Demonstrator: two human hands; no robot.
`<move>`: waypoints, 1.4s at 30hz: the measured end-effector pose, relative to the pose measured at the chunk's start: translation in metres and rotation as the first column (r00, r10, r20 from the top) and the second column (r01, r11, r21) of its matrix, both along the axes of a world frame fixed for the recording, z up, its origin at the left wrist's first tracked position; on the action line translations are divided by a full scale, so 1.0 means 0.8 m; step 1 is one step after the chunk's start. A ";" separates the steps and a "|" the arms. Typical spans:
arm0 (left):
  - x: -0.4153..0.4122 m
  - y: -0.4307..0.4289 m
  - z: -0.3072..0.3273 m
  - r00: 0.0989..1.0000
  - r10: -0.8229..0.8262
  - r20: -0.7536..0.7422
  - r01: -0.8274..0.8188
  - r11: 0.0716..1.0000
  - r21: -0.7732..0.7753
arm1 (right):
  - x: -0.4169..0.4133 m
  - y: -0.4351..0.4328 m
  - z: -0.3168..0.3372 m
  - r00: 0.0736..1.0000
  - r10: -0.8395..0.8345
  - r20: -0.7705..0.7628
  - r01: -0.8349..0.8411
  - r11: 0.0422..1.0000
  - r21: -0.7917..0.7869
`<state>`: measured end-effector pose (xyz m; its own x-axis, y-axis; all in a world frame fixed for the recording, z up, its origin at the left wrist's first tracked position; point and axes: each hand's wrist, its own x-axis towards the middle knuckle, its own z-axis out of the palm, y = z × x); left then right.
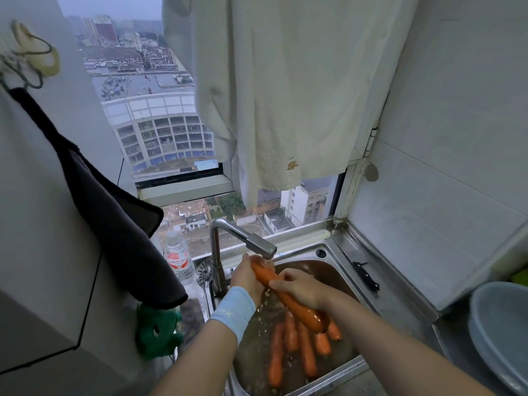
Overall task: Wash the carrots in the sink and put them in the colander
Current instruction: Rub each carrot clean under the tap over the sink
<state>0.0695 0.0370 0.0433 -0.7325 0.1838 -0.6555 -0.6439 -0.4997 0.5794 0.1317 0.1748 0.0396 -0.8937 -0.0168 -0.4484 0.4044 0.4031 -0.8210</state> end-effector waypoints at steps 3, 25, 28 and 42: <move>0.003 0.002 -0.013 0.991 -0.074 -0.108 0.069 0.997 -0.044 | -0.001 -0.003 -0.002 0.997 0.023 -0.079 -0.012 0.992 0.127; 0.000 -0.007 -0.031 0.881 -0.349 -0.320 0.217 0.898 -0.384 | -0.019 -0.020 -0.016 0.990 -0.057 -0.126 0.053 0.998 -0.036; 0.004 -0.006 -0.030 0.859 -0.395 -0.325 0.177 0.826 -0.534 | -0.018 -0.017 -0.018 0.997 -0.053 -0.064 0.047 0.995 -0.082; 0.010 -0.002 -0.010 0.889 -0.297 -0.348 0.235 0.949 -0.208 | -0.014 -0.007 -0.015 0.981 -0.176 0.082 0.193 0.936 -0.295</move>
<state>0.0773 0.0353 0.0352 -0.8650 0.3241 -0.3830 -0.4634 -0.2234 0.8575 0.1203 0.1690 0.0279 -0.8685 0.0051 -0.4956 0.4951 0.0557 -0.8670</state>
